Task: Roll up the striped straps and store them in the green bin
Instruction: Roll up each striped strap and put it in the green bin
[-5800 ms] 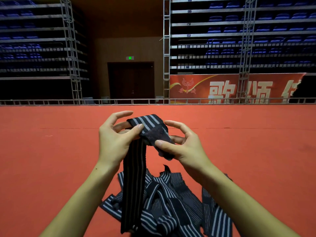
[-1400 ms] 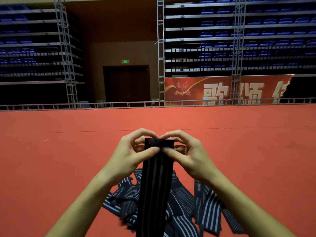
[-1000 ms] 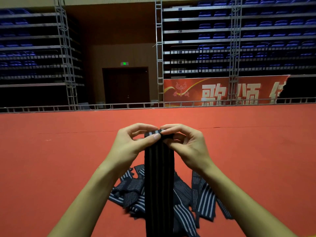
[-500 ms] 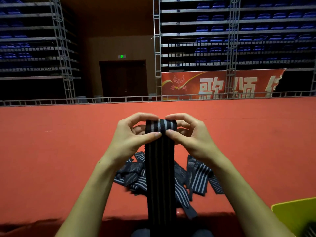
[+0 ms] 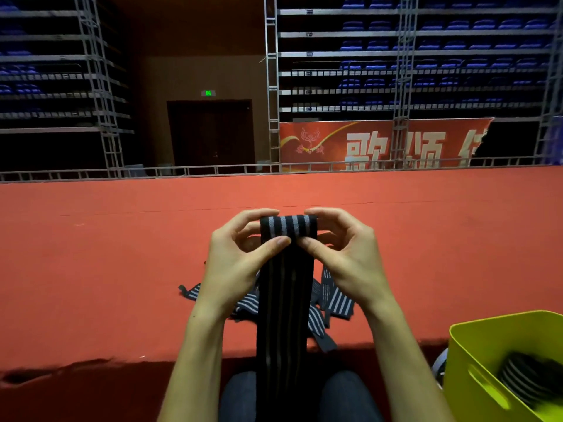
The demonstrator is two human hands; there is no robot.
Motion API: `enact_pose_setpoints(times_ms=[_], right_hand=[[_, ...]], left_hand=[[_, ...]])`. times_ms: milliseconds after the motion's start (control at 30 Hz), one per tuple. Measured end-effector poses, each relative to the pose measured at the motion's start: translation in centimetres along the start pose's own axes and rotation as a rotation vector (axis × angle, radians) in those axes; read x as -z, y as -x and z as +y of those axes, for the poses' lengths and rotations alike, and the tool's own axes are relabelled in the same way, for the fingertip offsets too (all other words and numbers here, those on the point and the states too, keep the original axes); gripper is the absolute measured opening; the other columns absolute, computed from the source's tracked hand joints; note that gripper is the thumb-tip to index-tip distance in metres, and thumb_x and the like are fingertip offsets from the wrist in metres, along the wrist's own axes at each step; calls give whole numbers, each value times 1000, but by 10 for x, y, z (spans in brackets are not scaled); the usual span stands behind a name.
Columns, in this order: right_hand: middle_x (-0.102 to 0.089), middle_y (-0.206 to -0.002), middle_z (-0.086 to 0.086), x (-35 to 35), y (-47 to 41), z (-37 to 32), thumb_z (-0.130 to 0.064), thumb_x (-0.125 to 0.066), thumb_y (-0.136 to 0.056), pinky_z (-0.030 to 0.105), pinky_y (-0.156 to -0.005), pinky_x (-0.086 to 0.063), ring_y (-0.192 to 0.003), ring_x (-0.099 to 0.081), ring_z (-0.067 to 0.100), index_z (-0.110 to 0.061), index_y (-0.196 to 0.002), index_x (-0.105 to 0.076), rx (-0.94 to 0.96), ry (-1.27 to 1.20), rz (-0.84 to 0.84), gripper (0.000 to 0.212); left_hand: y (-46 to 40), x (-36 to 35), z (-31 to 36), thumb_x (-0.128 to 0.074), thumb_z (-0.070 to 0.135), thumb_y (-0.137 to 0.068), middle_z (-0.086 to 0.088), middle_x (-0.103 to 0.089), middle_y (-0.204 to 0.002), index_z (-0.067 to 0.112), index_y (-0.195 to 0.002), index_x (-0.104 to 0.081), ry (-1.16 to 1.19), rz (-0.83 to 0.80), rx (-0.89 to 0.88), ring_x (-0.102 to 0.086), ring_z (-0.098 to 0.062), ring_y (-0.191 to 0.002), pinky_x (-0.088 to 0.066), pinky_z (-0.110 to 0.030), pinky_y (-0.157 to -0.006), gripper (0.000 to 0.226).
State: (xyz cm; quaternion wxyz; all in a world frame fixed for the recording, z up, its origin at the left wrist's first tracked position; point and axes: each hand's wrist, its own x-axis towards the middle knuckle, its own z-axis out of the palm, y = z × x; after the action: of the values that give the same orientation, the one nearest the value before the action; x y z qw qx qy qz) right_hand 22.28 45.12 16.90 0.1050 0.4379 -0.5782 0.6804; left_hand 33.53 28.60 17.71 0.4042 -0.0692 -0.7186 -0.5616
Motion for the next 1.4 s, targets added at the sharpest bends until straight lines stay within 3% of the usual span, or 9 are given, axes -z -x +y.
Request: enact_pose_setpoints(times_ms=[200, 333, 500, 733, 833, 967, 1133, 1233, 1400], right_hand=[[-79, -114, 2, 1, 35, 0, -12, -81, -95, 41, -77, -65, -83, -77, 20, -31, -126, -71, -66, 17, -50, 38], [-77, -118, 5, 7, 47, -3, -9, -76, -99, 52, -79, -67, -85, -77, 37, -31, -127, -70, -108, 5, -132, 36], [-78, -116, 1, 5, 54, -4, 5, -75, -95, 42, -81, -63, -80, -72, 20, -24, -117, -76, -54, -32, -61, 36], [-78, -116, 5, 1, 59, -3, 21, -73, -86, 26, -88, -59, -105, -76, 23, -13, -104, -82, 43, -77, 48, 40], [-77, -119, 6, 1, 60, -4, 24, -69, -84, 26, -87, -60, -106, -76, 23, -13, -101, -83, -2, -106, 60, 44], [-77, -123, -1, 6, 63, -10, 14, -67, -87, 32, -88, -63, -110, -77, 24, -21, -104, -83, -120, -109, 17, 42], [-80, -113, 4, 17, 62, -23, -24, -79, -96, 42, -90, -64, -105, -79, 22, -25, -126, -73, -212, -103, -114, 30], [-81, -111, 8, 16, 60, -23, -19, -79, -97, 41, -82, -64, -103, -79, 27, -29, -131, -70, -201, -67, -167, 36], [-81, -117, 4, 14, 60, -15, -17, -80, -97, 50, -96, -62, -112, -77, 25, -34, -138, -68, -123, -6, -101, 46]], left_hand=[[28, -1, -8, -83, -2, -90, -5, -82, -110, 16, -121, -74, 35, 12, 23, -80, -22, -103, -63, -30, -86, 37], [40, 0, -9, -82, -1, -91, -8, -79, -111, 19, -116, -74, 26, -29, 21, -80, -24, -102, -62, -31, -85, 34], [45, -3, -5, -82, 1, -91, -7, -78, -116, 16, -119, -74, 56, -55, 76, -81, -27, -101, -65, -38, -87, 33], [50, -6, 4, -79, 34, -95, -4, -80, -110, 25, -112, -80, 0, -4, 144, -77, -16, -95, -61, -29, -81, 19], [49, -12, 7, -80, 25, -95, -2, -80, -95, 18, -107, -82, 27, 35, 131, -72, -6, -79, -56, -20, -71, 14], [53, -15, 10, -82, 10, -92, -7, -82, -82, 12, -112, -81, 117, 44, 166, -79, -15, -75, -58, -22, -65, 20], [52, -8, 9, -84, 6, -86, -11, -83, -107, 10, -119, -79, 169, -17, 152, -81, -28, -101, -65, -32, -86, 34], [50, -4, 6, -85, 2, -81, -2, -79, -127, 4, -114, -79, 172, -54, 95, -77, -24, -117, -62, -34, -99, 33], [48, -7, 3, -83, -4, -83, -4, -75, -135, 1, -110, -76, 211, -40, 77, -75, -25, -121, -59, -40, -106, 29]])
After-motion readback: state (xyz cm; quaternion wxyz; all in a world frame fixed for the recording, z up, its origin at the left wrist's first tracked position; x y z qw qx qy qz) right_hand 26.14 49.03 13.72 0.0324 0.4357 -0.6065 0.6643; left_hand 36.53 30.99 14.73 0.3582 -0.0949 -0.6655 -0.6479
